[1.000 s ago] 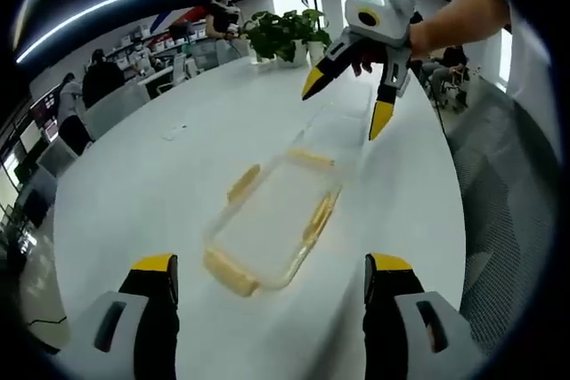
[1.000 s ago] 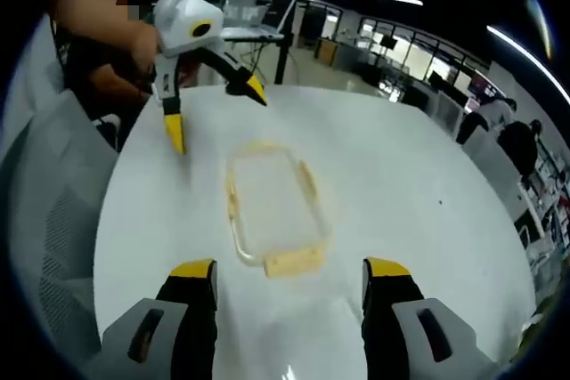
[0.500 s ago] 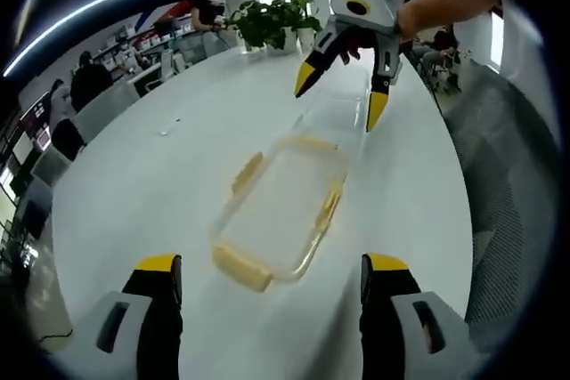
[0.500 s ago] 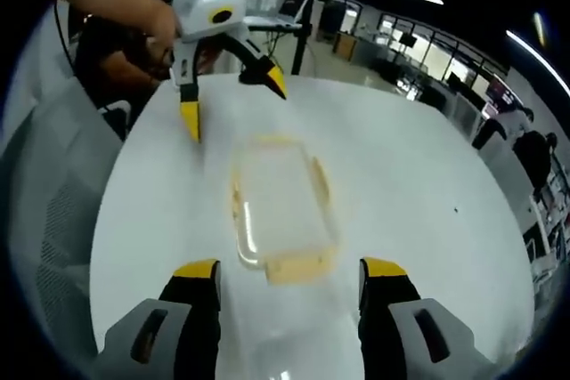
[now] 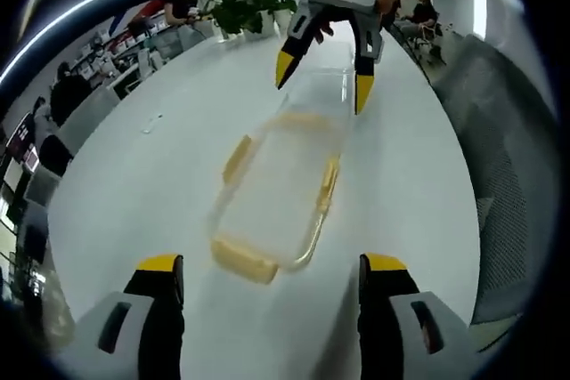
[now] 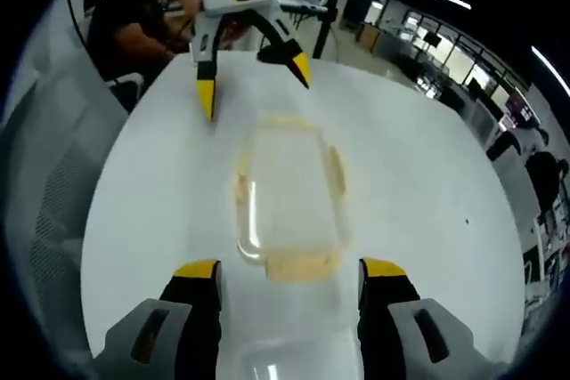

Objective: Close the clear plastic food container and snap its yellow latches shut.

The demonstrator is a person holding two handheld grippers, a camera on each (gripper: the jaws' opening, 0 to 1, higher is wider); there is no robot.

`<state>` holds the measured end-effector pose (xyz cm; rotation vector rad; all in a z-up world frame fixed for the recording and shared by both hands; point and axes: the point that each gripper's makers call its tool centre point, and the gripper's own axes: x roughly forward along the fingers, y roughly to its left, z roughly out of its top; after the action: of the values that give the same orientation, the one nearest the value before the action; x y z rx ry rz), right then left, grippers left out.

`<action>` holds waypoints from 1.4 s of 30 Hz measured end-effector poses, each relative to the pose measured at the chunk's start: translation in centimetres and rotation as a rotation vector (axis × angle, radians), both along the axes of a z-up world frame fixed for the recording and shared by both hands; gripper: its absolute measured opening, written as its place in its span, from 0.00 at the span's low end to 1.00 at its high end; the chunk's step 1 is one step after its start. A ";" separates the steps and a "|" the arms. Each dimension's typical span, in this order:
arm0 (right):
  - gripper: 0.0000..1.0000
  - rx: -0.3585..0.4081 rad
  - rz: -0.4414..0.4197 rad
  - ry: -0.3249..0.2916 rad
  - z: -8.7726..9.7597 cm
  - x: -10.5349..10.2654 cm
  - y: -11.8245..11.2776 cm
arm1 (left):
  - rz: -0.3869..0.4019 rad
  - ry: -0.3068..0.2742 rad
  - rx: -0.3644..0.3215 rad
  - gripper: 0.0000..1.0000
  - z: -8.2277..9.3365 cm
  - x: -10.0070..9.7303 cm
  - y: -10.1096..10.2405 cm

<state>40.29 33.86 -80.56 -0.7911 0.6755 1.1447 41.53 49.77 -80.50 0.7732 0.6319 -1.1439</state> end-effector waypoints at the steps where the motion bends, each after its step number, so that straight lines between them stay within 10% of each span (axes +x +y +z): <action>1: 0.61 -0.006 0.001 0.005 -0.1 0.0 0.0 | -0.010 -0.002 0.008 0.80 0.0 0.0 0.0; 23: 0.55 -0.058 0.042 0.056 -1.6 1.0 0.4 | -0.180 -0.029 0.157 0.73 -1.7 1.7 0.5; 42: 0.54 -0.097 0.060 0.119 -3.3 1.6 0.3 | -0.212 0.019 0.156 0.64 -2.6 2.7 0.1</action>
<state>41.85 34.12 -83.83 -0.8346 0.8158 1.2281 44.20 49.85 -83.08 0.9807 0.6726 -1.3071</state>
